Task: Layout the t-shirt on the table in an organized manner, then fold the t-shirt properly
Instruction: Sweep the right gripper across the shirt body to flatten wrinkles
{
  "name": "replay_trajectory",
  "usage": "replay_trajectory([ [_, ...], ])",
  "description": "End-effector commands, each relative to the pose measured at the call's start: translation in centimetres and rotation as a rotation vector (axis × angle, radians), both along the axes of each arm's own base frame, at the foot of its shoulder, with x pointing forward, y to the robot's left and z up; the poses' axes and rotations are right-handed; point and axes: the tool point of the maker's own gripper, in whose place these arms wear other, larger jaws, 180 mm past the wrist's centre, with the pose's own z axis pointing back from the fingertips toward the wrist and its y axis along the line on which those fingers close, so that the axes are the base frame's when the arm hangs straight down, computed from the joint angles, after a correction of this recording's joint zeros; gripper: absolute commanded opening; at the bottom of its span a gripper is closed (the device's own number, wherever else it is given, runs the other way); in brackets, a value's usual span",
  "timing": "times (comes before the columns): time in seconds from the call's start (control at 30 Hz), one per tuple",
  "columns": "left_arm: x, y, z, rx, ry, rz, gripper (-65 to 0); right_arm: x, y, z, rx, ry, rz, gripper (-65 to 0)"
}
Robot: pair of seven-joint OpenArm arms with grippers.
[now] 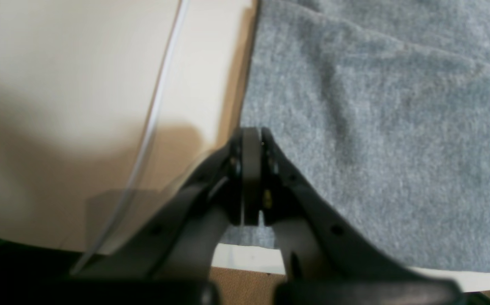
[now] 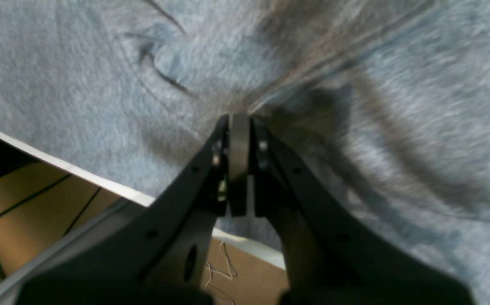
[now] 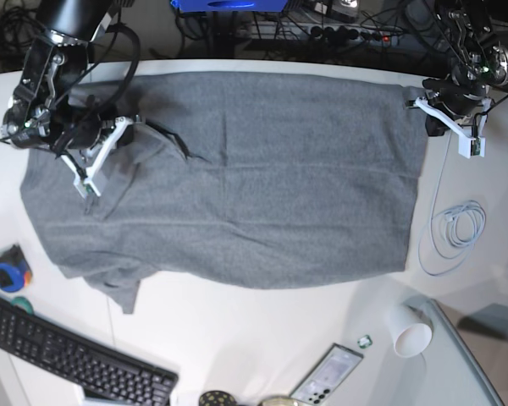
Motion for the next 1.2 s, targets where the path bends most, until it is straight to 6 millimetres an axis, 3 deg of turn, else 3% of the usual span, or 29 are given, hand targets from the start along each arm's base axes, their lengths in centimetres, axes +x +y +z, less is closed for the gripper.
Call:
replay_trajectory([
  [0.0, 0.7, 0.7, 1.0, 0.021, -0.034, 0.0, -65.0, 1.5, 0.1, 1.0, 0.01, -0.052, -0.004, -64.5],
  [0.33, 0.7, 0.7, 1.0, 0.021, -0.034, 0.0, -65.0, 4.3, 0.1, 2.2, 0.009, -0.099, 0.003, -64.4],
  [0.47, 0.7, 0.7, 1.0, 0.021, -0.034, 0.0, -65.0, 5.4, 0.9, 1.9, 0.044, -0.092, 0.006, -64.4],
  [0.83, 0.5, 0.7, 0.9, 0.021, -0.03, 0.0, -65.0, 10.5, 2.0, 3.8, 0.086, -0.153, 0.019, -64.4],
  [1.17, 0.4, 0.7, 0.9, 0.022, -0.029, 0.0, -65.0, 10.5, 3.9, 1.7, 0.173, -0.107, 0.009, -62.4],
])
